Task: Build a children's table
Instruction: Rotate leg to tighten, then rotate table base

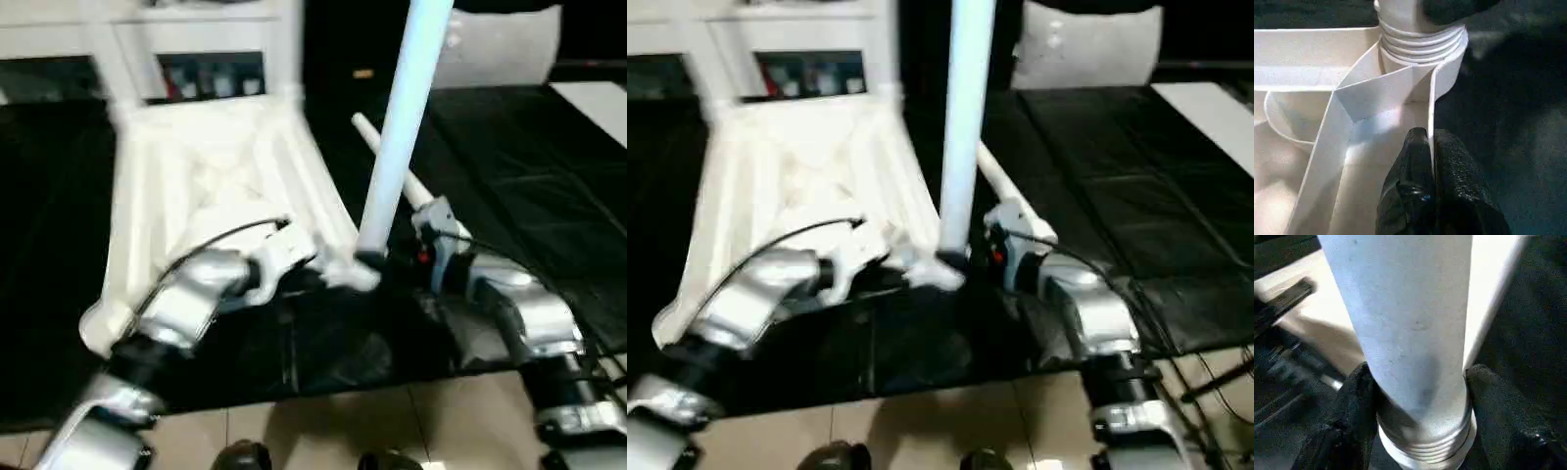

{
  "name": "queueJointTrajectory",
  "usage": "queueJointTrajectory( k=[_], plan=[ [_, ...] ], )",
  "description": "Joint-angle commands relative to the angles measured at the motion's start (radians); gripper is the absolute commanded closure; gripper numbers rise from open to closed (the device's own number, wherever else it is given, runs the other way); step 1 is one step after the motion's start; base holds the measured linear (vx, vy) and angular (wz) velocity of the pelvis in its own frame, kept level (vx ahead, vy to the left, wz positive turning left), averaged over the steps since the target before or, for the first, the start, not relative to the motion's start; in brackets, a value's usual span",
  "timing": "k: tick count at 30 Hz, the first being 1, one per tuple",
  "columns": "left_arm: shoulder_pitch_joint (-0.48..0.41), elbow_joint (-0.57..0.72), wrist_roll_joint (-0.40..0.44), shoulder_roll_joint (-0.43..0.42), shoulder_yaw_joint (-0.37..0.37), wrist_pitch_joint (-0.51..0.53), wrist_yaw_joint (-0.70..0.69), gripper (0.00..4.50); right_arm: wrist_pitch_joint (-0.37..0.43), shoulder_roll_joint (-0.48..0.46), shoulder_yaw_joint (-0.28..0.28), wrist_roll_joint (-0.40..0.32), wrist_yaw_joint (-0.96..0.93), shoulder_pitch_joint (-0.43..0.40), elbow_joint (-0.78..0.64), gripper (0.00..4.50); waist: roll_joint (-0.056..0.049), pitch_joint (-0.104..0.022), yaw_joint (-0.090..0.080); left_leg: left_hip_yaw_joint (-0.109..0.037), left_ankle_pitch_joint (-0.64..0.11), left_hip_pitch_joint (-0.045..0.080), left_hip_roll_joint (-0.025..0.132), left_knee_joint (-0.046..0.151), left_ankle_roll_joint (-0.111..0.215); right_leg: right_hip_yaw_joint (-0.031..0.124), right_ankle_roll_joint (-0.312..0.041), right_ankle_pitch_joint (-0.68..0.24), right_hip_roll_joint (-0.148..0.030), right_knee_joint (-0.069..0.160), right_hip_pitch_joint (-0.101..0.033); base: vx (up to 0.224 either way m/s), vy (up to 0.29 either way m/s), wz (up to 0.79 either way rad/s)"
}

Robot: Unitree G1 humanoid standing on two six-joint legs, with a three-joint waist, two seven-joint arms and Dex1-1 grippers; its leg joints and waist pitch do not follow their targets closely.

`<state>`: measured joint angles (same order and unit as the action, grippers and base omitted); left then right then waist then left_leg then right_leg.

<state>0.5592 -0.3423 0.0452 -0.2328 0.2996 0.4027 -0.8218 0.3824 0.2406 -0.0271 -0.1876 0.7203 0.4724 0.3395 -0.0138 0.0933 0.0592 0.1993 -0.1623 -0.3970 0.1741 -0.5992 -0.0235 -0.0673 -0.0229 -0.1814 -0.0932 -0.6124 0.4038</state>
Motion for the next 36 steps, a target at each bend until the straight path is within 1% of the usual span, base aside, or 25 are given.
queueJointTrajectory(
  k=[1, 2, 5, 6, 7, 8, 9, 10, 12, 14, 15, 17, 18, 20, 21, 22, 23, 26, 27, 28, 31, 32, 33, 35, 36],
  plan=[
    [0.078, -0.001, -0.009, 0.107, -0.046, 0.016, 0.184, 4.5, 0.024, -0.099, -0.063, 0.026, -0.12, 0.018, 0.035, 2.05, 0.01, -0.072, 0.0, -0.033, -0.261, 0.028, 0.052, 0.079, -0.005, 0.046, -0.186, -0.301, -0.063, 0.084, -0.034, 0.0, 0.0, 0.0],
    [0.09, -0.015, -0.005, 0.13, -0.053, 0.014, 0.219, 4.5, 0.026, -0.114, -0.056, 0.034, -0.157, 0.023, 0.046, 2.05, 0.009, -0.073, 0.0, -0.032, -0.251, 0.028, 0.049, 0.077, 0.0, 0.045, -0.184, -0.309, -0.065, 0.088, -0.035, 0.0, 0.0, 0.0],
    [0.106, -0.018, 0.01, 0.155, -0.047, 0.019, 0.244, 4.5, 0.027, -0.13, -0.05, 0.058, -0.211, 0.023, 0.042, 2.05, 0.01, -0.076, 0.002, -0.032, -0.191, 0.021, 0.05, 0.075, 0.03, 0.045, -0.178, -0.231, -0.063, 0.081, -0.042, 0.0, 0.0, 0.0],
    [0.107, -0.015, 0.015, 0.155, -0.044, 0.02, 0.241, 4.5, 0.028, -0.136, -0.035, 0.047, -0.216, 0.021, 0.037, 2.05, 0.006, -0.079, 0.002, -0.031, -0.166, 0.021, 0.05, 0.073, 0.043, 0.044, -0.186, -0.178, -0.06, 0.076, -0.043, 0.0, 0.0, 0.0],
    [0.107, -0.013, 0.02, 0.153, -0.04, 0.018, 0.235, 4.5, 0.027, -0.142, -0.017, 0.034, -0.22, 0.018, 0.032, 2.05, 0.007, -0.08, 0.002, -0.03, -0.155, 0.021, 0.05, 0.072, 0.051, 0.044, -0.192, -0.152, -0.059, 0.074, -0.043, 0.0, 0.0, 0.0],
    [0.107, -0.012, 0.021, 0.152, -0.039, 0.018, 0.233, 4.5, 0.027, -0.142, -0.015, 0.034, -0.222, 0.017, 0.031, 1.71, 0.006, -0.082, 0.003, -0.029, -0.137, 0.021, 0.049, 0.069, 0.066, 0.045, -0.206, -0.109, -0.059, 0.071, -0.044, 0.0, 0.0, 0.0],
    [0.106, -0.009, 0.024, 0.149, -0.036, 0.019, 0.23, 4.5, 0.027, -0.143, -0.011, 0.032, -0.227, 0.015, 0.027, 1.64, 0.006, -0.081, 0.004, -0.028, -0.127, 0.019, 0.048, 0.069, 0.079, 0.044, -0.217, -0.087, -0.059, 0.069, -0.046, 0.0, 0.0, 0.0],
    [0.104, -0.009, 0.031, 0.134, -0.03, 0.006, 0.221, 4.5, 0.023, -0.138, -0.003, 0.028, -0.227, 0.004, 0.011, 1.64, 0.002, -0.081, 0.005, -0.029, -0.125, 0.019, 0.049, 0.069, 0.082, 0.043, -0.221, -0.083, -0.06, 0.068, -0.046, 0.0, 0.0, 0.0],
    [0.102, -0.013, 0.045, 0.115, -0.025, -0.012, 0.216, 4.5, 0.009, -0.124, -0.002, 0.041, -0.231, -0.02, -0.025, 1.28, 0.004, -0.079, 0.005, -0.029, -0.138, 0.021, 0.051, 0.071, 0.085, 0.043, -0.221, -0.095, -0.059, 0.07, -0.046, 0.0, 0.0, 0.0],
    [0.108, -0.029, 0.054, 0.112, -0.026, -0.025, 0.228, 4.5, -0.009, -0.109, -0.008, 0.061, -0.243, -0.034, -0.045, 1.17, 0.006, -0.075, 0.003, -0.029, -0.181, 0.022, 0.052, 0.075, 0.068, 0.043, -0.208, -0.156, -0.059, 0.078, -0.045, 0.0, 0.0, 0.0],
    [0.114, -0.043, 0.058, 0.11, -0.026, -0.033, 0.237, 4.5, 0.006, -0.103, 0.004, 0.043, -0.235, -0.046, -0.07, 1.17, 0.008, -0.073, 0.001, -0.031, -0.197, 0.02, 0.051, 0.077, 0.057, 0.042, -0.199, -0.19, -0.059, 0.081, -0.045, 0.0, 0.0, 0.0],
    [0.117, -0.051, 0.06, 0.109, -0.027, -0.039, 0.243, 4.5, 0.027, -0.101, 0.014, 0.019, -0.218, -0.057, -0.093, 0.88, 0.007, -0.071, 0.0, -0.032, -0.226, 0.023, 0.053, 0.08, 0.048, 0.044, -0.183, -0.234, -0.061, 0.086, -0.044, 0.0, 0.0, 0.0],
    [0.121, -0.062, 0.07, 0.105, -0.025, -0.054, 0.254, 4.5, 0.036, -0.094, 0.027, 0.021, -0.23, -0.07, -0.12, 0.8, 0.01, -0.071, -0.001, -0.032, -0.232, 0.021, 0.052, 0.081, 0.044, 0.044, -0.174, -0.247, -0.059, 0.087, -0.044, 0.0, 0.0, 0.0],
    [0.127, -0.075, 0.05, 0.115, -0.05, -0.061, 0.262, 4.5, 0.043, -0.078, 0.035, 0.024, -0.232, -0.097, -0.169, 0.71, 0.007, -0.07, -0.002, -0.032, -0.227, 0.022, 0.052, 0.081, 0.043, 0.045, -0.171, -0.242, -0.059, 0.089, -0.04, 0.0, 0.0, 0.0],
    [0.128, -0.072, 0.026, 0.119, -0.064, -0.054, 0.247, 4.06, 0.051, -0.071, 0.043, 0.019, -0.235, -0.112, -0.197, 0.53, 0.008, -0.072, 0.001, -0.032, -0.22, 0.022, 0.054, 0.081, 0.043, 0.046, -0.174, -0.228, -0.061, 0.086, -0.04, 0.0, 0.0, 0.0],
    [0.127, -0.068, 0.016, 0.121, -0.071, -0.051, 0.241, 4.06, 0.055, -0.068, 0.05, 0.013, -0.235, -0.118, -0.21, 0.53, 0.008, -0.072, 0.001, -0.032, -0.212, 0.021, 0.053, 0.08, 0.045, 0.046, -0.177, -0.219, -0.06, 0.084, -0.042, 0.0, 0.0, 0.0],
    [0.121, -0.043, -0.016, 0.127, -0.092, -0.039, 0.225, 3.95, 0.066, -0.064, 0.075, -0.009, -0.24, -0.137, -0.248, 0.42, 0.008, -0.073, 0.002, -0.032, -0.195, 0.02, 0.054, 0.079, 0.051, 0.046, -0.184, -0.195, -0.061, 0.081, -0.041, 0.0, 0.0, 0.0],
    [0.11, -0.008, -0.039, 0.135, -0.12, -0.053, 0.234, 3.95, 0.062, -0.055, 0.097, -0.032, -0.236, -0.161, -0.289, 0.17, 0.004, -0.077, 0.008, -0.029, -0.148, 0.018, 0.056, 0.073, 0.078, 0.046, -0.212, -0.111, -0.062, 0.073, -0.042, 0.0, 0.0, 0.0],
    [0.105, 0.002, -0.047, 0.135, -0.125, -0.048, 0.226, 3.71, 0.068, -0.056, 0.105, -0.032, -0.249, -0.166, -0.299, 0.07, 0.007, -0.073, 0.007, -0.028, -0.147, 0.016, 0.054, 0.073, 0.086, 0.044, -0.219, -0.106, -0.059, 0.072, -0.041, 0.0, 0.0, 0.0],
    [0.088, 0.039, -0.072, 0.129, -0.143, -0.027, 0.213, 3.71, 0.085, -0.049, 0.111, -0.046, -0.245, -0.186, -0.335, 0.07, 0.007, -0.072, 0.007, -0.027, -0.154, 0.016, 0.053, 0.074, 0.088, 0.044, -0.218, -0.121, -0.06, 0.075, -0.04, 0.0, 0.0, 0.0],
    [0.075, 0.073, -0.096, 0.123, -0.17, 0.006, 0.213, 3.71, 0.09, -0.046, 0.107, -0.048, -0.243, -0.202, -0.364, 0.07, 0.008, -0.066, 0.006, -0.027, -0.189, 0.016, 0.053, 0.077, 0.078, 0.044, -0.197, -0.21, -0.06, 0.083, -0.038, 0.0, 0.0, 0.0],
    [0.068, 0.097, -0.112, 0.114, -0.19, 0.027, 0.213, 3.71, 0.101, -0.045, 0.098, -0.061, -0.225, -0.215, -0.391, 0.07, 0.013, -0.062, 0.003, -0.026, -0.211, 0.018, 0.051, 0.079, 0.069, 0.044, -0.184, -0.252, -0.059, 0.089, -0.035, 0.0, 0.0, 0.0],
    [0.065, 0.111, -0.111, 0.104, -0.199, 0.035, 0.218, 3.71, 0.107, -0.044, 0.091, -0.058, -0.225, -0.221, -0.402, 0.07, 0.01, -0.061, 0.003, -0.029, -0.225, 0.017, 0.052, 0.081, 0.06, 0.045, -0.171, -0.284, -0.06, 0.091, -0.036, 0.0, 0.0, 0.0],
    [0.061, 0.133, -0.109, 0.08, -0.214, 0.058, 0.223, 3.71, 0.148, -0.037, 0.073, -0.062, -0.218, -0.226, -0.414, 0.07, 0.01, -0.061, 0.001, -0.032, -0.233, 0.019, 0.053, 0.084, 0.047, 0.045, -0.153, -0.304, -0.057, 0.09, -0.034, 0.0, 0.0, 0.0],
    [0.057, 0.157, -0.099, 0.046, -0.229, 0.085, 0.233, 3.71, 0.18, -0.024, 0.046, -0.057, -0.205, -0.232, -0.423, 0.07, 0.01, -0.059, -0.001, -0.032, -0.235, 0.02, 0.054, 0.086, 0.042, 0.046, -0.148, -0.304, -0.055, 0.091, -0.031, 0.0, 0.0, 0.0]
  ],
)
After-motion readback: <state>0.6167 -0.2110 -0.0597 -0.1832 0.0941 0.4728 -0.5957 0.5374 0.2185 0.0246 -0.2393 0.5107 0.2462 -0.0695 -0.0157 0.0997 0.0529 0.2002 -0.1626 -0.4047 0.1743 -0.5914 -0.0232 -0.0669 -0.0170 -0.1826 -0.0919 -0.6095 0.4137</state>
